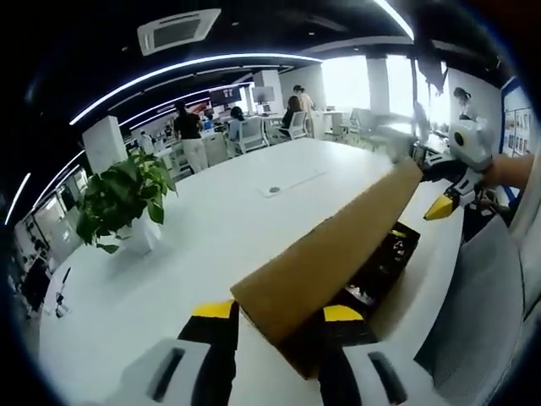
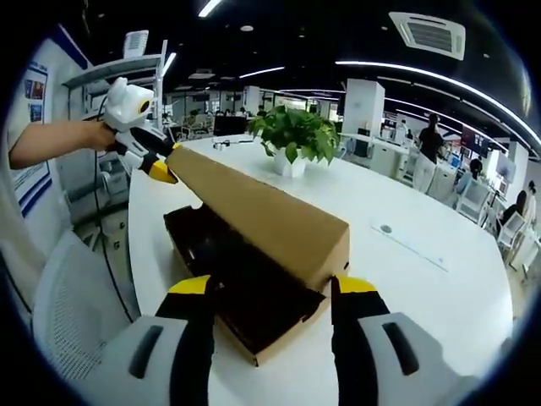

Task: Operate the shoe box by opening the lid, removing the specified soft item, and placing it in the target area until the item is outside and the box remains undamaged.

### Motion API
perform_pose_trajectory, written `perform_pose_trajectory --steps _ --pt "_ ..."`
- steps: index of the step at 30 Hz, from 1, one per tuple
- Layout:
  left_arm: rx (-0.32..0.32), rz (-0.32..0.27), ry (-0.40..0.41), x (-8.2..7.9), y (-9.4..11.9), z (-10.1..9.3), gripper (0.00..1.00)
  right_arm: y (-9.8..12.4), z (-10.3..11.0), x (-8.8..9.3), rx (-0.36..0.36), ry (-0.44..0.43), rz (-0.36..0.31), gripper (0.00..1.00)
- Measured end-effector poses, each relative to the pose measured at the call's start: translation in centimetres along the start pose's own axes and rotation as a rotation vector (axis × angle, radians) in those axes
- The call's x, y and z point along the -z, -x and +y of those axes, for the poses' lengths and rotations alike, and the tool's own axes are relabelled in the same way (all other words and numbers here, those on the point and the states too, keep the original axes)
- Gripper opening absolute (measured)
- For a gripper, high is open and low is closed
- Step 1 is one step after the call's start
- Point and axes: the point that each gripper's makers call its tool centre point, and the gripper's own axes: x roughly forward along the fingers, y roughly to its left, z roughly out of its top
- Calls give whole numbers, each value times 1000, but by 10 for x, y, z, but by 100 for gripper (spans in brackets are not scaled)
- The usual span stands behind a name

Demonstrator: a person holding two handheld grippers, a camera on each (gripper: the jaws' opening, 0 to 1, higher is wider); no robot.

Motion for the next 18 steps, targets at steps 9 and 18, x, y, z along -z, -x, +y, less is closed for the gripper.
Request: perform_pose_trajectory --steps 9,18 --pt "-80 -43 -17 -13 -2 21 19 -4 -13 -14 20 18 -20 49" --pt "-120 -90 0 -22 -5 38 9 -10 -22 -23 30 26 -28 50"
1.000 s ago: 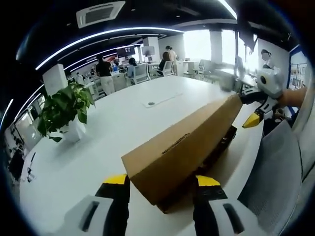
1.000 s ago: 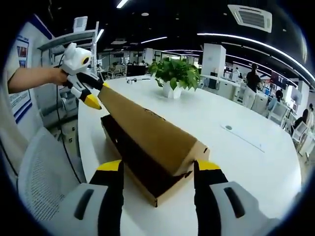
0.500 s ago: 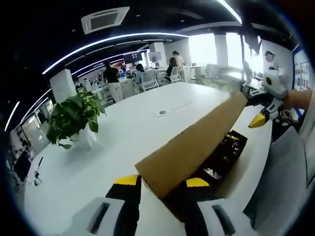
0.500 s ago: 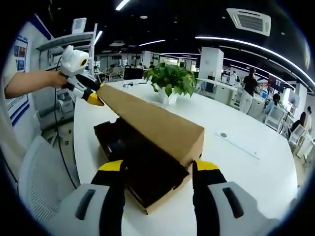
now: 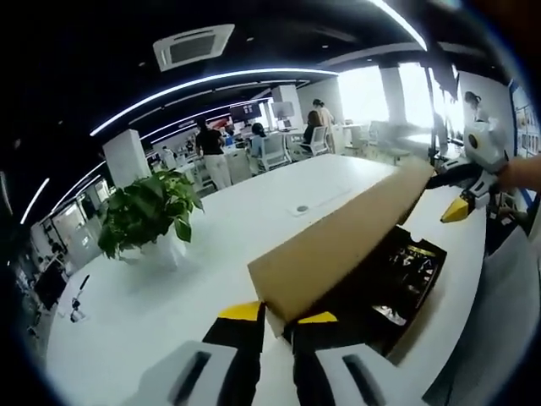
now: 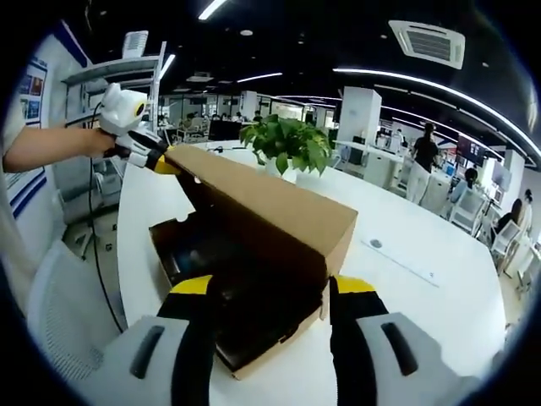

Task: Operate the shoe box by opening the lid, removing the specified soft item, and placing it in the target area until the item is outside and the box remains undamaged.

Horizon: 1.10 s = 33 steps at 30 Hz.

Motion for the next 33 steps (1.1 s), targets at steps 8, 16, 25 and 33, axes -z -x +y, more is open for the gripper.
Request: perform_pose_trajectory --steps 8,16,25,33 --pt "-5 -21 38 -7 -6 8 7 -2 -13 -4 25 11 -2 42" --pt "-4 -30 52 -13 -11 14 6 -3 -33 -5 65 47 -13 29" --pt "-5 -36 61 -19 -16 17 6 -13 -45 31 70 11 66 24" --pt "-7 -43 59 -26 -23 22 6 -24 -52 54 82 -2 116 14"
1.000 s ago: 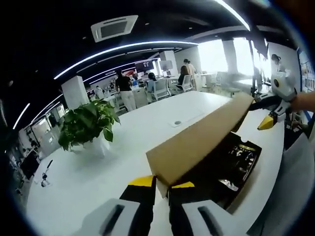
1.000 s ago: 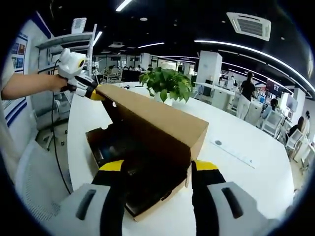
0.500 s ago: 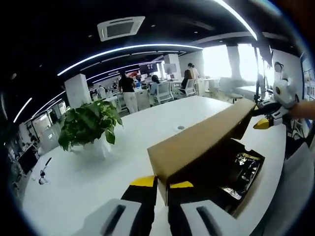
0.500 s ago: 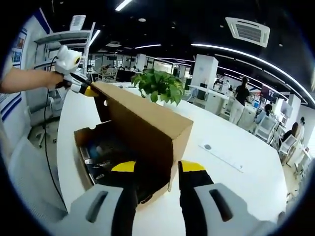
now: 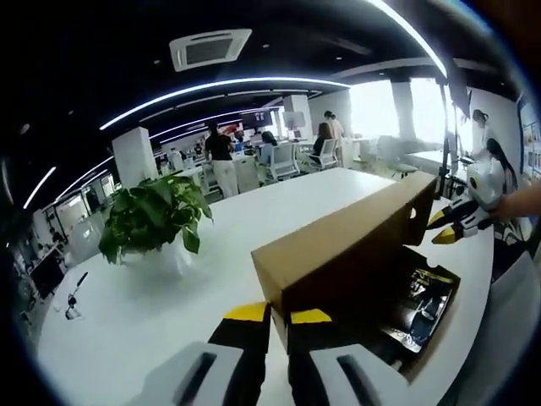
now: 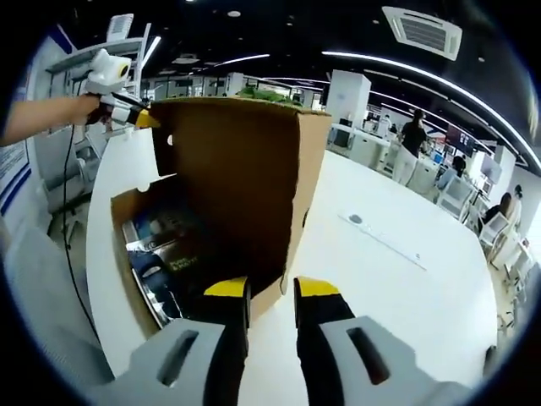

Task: Operate the shoe box by opening the lid, removing the specified soft item, and placing it in the target area until the item is outside and the box remains undamaged.

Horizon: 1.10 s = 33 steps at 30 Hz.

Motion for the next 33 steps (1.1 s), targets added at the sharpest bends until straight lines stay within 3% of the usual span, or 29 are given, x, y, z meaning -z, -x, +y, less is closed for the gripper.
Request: perform_pose_trajectory --steps 12,28,33 --pt "-2 -3 -11 -6 -11 7 6 -23 -7 9 11 12 41 7" --pt "-2 -3 -2 -8 -30 22 7 -33 -14 6 32 -7 43 0" --pt "-1 15 -10 -2 -37 21 15 -34 -15 5 24 -1 46 0"
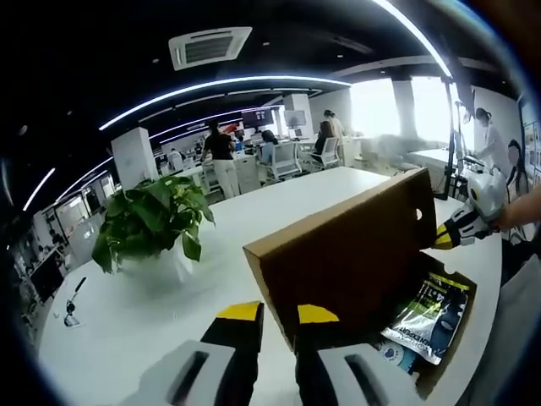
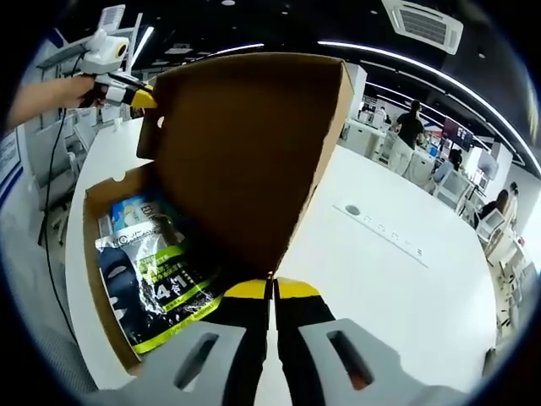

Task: Operate the shoe box by opening the lid, removing the specified soft item, and placing it in the target area until the item is outside and the box remains undamaged.

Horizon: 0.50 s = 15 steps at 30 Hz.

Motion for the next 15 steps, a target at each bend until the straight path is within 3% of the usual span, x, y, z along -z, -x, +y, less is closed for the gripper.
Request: perform_pose_trajectory --steps 6,8,9,11,15 --pt "-14 37 34 21 -2 -1 16 0 1 -1 -4 -15 9 0" --pt "-15 60 49 30 -3 -2 16 1 2 -2 -4 -19 10 0" --pt "-12 104 42 43 -4 -4 15 1 2 -2 -3 -23 11 0" --pt "-9 131 28 53 -5 -6 12 1 2 -2 -3 -32 13 0" --pt "13 167 78 71 -6 -14 9 2 3 -2 0 -45 13 0"
